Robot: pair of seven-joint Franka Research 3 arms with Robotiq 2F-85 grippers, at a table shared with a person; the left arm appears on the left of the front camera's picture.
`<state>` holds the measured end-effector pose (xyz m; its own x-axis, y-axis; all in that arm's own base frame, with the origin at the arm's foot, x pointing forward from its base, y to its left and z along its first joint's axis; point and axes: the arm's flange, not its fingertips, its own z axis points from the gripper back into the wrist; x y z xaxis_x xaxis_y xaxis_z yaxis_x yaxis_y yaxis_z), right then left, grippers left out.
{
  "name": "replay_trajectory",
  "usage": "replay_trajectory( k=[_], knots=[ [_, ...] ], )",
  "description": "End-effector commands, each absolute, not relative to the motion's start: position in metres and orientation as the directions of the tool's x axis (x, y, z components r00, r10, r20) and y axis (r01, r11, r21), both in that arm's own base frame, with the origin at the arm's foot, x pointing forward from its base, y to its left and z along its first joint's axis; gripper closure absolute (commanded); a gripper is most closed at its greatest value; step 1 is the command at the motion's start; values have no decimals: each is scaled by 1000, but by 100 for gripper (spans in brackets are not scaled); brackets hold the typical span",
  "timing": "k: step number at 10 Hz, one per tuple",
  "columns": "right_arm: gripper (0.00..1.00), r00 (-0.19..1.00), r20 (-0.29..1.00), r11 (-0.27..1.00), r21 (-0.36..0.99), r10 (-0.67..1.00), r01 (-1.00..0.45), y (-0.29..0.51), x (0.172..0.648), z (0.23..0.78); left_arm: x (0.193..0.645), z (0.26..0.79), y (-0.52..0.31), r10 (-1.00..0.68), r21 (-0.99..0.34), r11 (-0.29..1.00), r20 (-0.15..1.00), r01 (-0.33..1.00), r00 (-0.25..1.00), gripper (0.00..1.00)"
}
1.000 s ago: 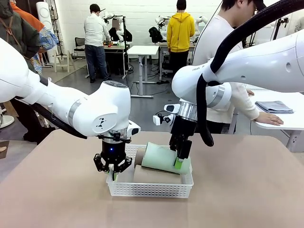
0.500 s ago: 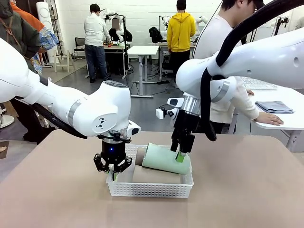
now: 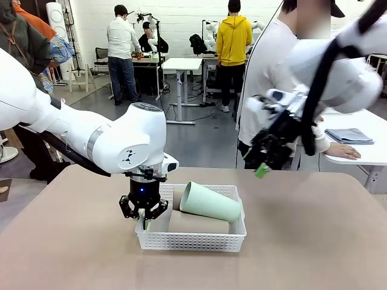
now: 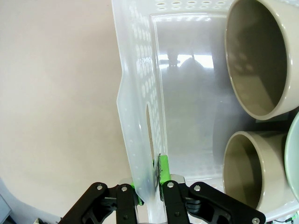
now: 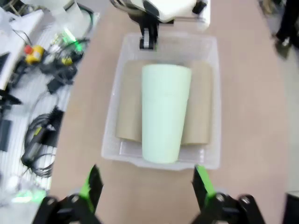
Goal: Clean and organize the cups into the basket.
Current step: Pick up the Reusable plastic cup from the right side of the table and stack it inside the Organizing basket in the center of the table.
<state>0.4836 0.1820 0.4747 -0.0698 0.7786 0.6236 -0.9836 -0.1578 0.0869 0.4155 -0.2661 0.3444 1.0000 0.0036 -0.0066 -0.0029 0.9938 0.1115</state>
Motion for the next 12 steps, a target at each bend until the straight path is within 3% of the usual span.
replay_trajectory(
  k=[1, 4, 8, 9, 12],
  knots=[
    [0, -131, 776, -201, -6, 617, -980, 113, 445, 460, 414, 344, -270, 23, 114, 993, -6, -22, 1000, 100],
    [0, -109, 870, -111, -63, 481, -992, 21, 425, 431, 414, 344, -270, 23, 114, 993, -6, -22, 1000, 100],
    [0, 33, 903, 81, -2, 429, -997, -24, 420, 395, 414, 344, -270, 23, 114, 993, -6, -22, 1000, 100],
    [0, -34, 889, -29, -24, 456, -999, -29, 413, 408, 414, 344, -270, 23, 114, 993, -6, -22, 1000, 100],
    [0, -34, 889, -29, -24, 456, -999, -29, 413, 408, 414, 344, -270, 23, 114, 993, -6, -22, 1000, 100]
  ],
)
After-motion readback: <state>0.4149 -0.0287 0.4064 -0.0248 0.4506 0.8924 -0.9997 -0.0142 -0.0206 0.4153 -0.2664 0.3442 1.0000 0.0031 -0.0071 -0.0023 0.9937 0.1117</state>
